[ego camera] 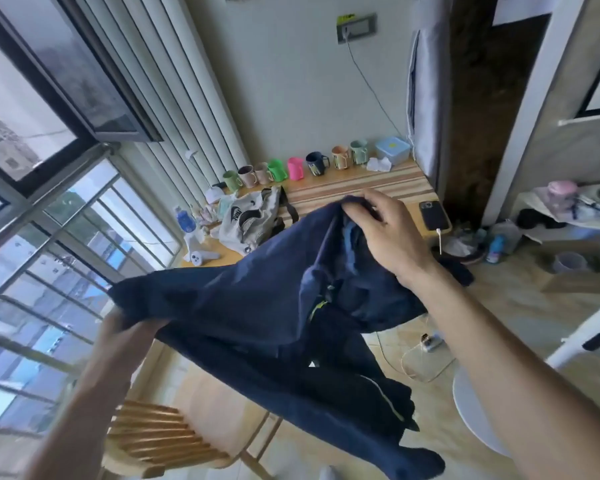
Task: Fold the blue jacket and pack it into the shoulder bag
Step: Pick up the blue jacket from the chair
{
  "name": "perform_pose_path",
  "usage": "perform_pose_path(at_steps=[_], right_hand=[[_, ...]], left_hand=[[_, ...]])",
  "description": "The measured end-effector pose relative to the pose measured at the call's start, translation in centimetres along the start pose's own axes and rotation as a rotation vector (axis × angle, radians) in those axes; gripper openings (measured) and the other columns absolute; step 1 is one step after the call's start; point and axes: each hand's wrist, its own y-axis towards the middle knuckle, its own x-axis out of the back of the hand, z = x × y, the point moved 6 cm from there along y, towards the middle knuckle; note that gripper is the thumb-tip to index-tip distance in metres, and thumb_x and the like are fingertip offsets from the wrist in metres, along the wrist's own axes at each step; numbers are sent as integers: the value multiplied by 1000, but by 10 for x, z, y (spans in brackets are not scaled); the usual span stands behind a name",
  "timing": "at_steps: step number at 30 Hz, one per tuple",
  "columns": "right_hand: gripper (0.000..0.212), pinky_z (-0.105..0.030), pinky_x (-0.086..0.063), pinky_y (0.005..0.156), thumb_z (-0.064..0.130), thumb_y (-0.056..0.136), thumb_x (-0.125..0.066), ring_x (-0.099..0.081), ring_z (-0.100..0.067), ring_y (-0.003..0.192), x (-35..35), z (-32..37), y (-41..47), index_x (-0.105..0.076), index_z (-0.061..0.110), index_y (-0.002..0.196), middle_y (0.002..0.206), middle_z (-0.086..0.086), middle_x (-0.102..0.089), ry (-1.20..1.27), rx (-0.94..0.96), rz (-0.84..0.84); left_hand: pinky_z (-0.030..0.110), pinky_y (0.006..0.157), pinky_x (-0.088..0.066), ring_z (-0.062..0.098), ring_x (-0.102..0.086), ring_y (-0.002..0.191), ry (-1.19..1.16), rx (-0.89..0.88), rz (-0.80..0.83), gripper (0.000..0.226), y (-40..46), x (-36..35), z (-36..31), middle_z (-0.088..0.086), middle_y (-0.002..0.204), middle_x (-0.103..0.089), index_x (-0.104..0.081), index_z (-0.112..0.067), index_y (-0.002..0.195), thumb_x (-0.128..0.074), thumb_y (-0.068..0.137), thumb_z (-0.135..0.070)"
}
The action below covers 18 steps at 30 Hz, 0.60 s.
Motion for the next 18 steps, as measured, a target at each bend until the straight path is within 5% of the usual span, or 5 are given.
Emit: perform_pose_path(at_steps=[6, 11, 15, 17, 18], right_hand=[[38, -32, -41, 66, 34, 92, -64, -54, -10, 69, -58, 62, 66, -67, -2, 81, 72, -6, -62, -117, 55, 170], [61, -38, -43, 63, 63, 73, -74, -54, -12, 66, -74, 93, 105, -65, 3, 77, 68, -10, -63, -429, 98, 251], [100, -37, -47, 95, 88, 43, -74, -61, -22, 119, -53, 79, 99, -49, 44, 129, 131, 10, -65, -1144, -145, 384], [102, -37, -46, 94, 94, 38, -68, -60, -26, 119, -69, 53, 94, -50, 45, 126, 129, 8, -66, -1215, -129, 393], [101, -39, -47, 95, 98, 38, -63, -60, -27, 116, -83, 38, 92, -56, 41, 121, 123, 5, -68, -1215, -66, 376]], left_hand=[[31, 109, -37, 2, -34, 139, 206, -298, 419, 120, 30, -111, -42, -21, 157, -32, -24, -43, 153, -85, 53, -69], [44, 77, -60, 6, -68, 81, 99, -357, 528, 25, 101, -184, -38, 1, 89, -76, -70, -12, 101, -70, 82, -27], [33, 61, -53, 3, -64, 75, -24, -419, 430, 18, 150, -181, -61, -4, 69, -72, -64, -13, 70, -46, 73, -16], [31, 58, -44, -2, -47, 81, -25, -410, 419, 18, 165, -183, -71, -9, 61, -65, -57, -17, 64, -41, 69, -13], [31, 58, -42, 24, -44, 61, -36, -397, 417, 20, 171, -186, -75, -9, 61, -65, -57, -19, 63, -39, 68, -13]])
